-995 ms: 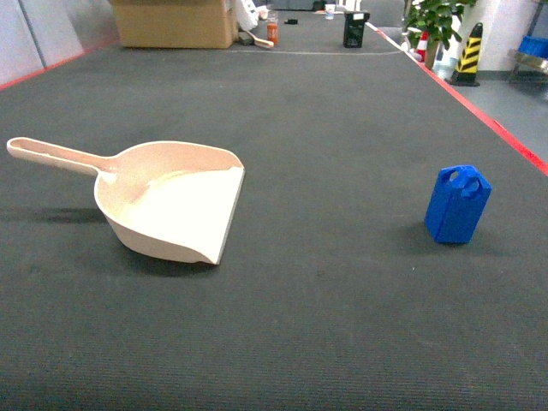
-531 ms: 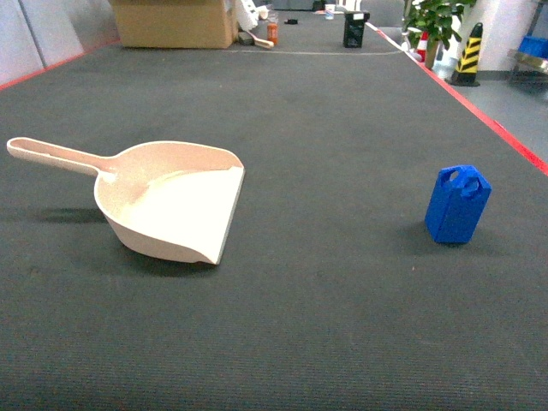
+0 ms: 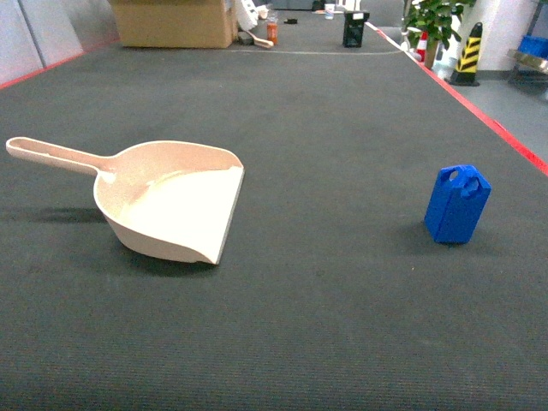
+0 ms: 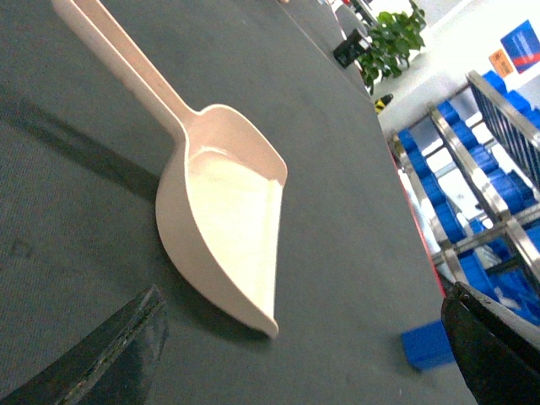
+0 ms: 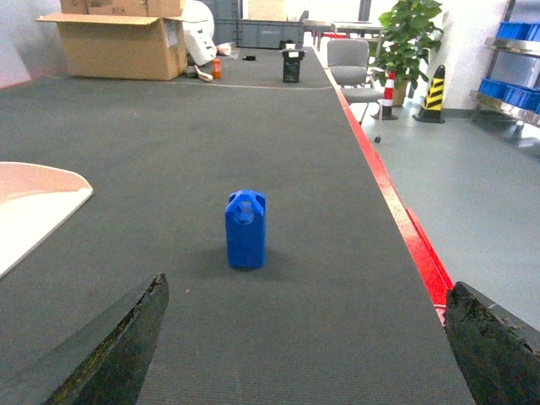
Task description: Place part in tray to right shelf
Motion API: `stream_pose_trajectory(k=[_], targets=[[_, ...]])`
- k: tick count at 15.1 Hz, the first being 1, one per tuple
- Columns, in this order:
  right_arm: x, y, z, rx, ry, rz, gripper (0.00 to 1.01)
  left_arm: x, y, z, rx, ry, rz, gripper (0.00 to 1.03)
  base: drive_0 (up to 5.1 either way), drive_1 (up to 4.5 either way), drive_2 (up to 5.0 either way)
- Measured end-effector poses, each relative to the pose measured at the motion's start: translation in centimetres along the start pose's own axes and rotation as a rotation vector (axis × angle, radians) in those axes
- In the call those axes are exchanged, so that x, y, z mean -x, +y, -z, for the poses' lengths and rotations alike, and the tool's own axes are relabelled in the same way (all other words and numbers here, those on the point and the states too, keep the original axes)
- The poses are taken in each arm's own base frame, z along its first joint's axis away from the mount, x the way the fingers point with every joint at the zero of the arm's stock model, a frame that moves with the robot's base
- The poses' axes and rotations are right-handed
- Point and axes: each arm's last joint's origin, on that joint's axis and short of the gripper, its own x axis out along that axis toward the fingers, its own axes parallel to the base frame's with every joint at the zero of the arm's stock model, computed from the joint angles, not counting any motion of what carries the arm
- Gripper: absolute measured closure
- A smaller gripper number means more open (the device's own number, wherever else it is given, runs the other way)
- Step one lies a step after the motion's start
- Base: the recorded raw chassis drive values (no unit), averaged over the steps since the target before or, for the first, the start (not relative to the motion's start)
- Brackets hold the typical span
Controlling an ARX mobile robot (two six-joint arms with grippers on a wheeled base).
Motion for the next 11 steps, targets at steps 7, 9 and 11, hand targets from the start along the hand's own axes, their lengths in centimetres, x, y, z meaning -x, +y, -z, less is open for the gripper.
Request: stream_pose_trajectory(k=[7,9,11], targets=[[0.0,0.0,0.0,0.0,0.0,0.0,0.03,-8.3,4.4,-0.5,0.206,0.001,-0.133,0.05,0.0,0.0,0.0],[0.0,0.0,0.0,0.0,0.0,0.0,0.03,-8.3,4.4,-0.5,0.231,-0.008,-0.128,0.05,0.0,0.0,0.0],[0.0,0.0,0.0,0.0,0.0,0.0,0.03,-9.2,4.7,-0.6,0.254,-0.02,-0.133,0.05,0.0,0.0,0.0]])
